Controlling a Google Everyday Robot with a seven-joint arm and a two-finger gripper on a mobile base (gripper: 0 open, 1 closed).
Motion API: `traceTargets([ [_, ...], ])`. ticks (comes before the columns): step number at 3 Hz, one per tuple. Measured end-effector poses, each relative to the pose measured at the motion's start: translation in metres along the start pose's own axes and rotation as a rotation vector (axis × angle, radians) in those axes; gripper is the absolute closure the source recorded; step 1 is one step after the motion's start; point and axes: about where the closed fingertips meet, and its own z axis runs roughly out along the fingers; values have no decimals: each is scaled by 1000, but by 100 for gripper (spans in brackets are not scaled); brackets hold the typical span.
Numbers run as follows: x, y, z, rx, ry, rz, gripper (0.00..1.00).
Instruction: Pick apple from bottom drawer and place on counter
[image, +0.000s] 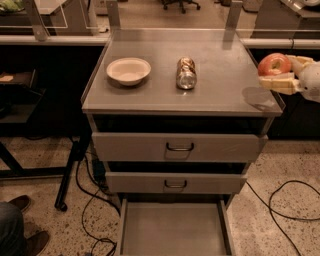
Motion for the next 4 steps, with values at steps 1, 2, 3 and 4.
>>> traceTargets([
  [1,4,2,-2,4,2,3,100],
  [2,4,2,-2,4,2,3,100],
  [3,-1,8,6,-46,5,2,100],
  [4,-4,25,29,-189,35,6,100],
])
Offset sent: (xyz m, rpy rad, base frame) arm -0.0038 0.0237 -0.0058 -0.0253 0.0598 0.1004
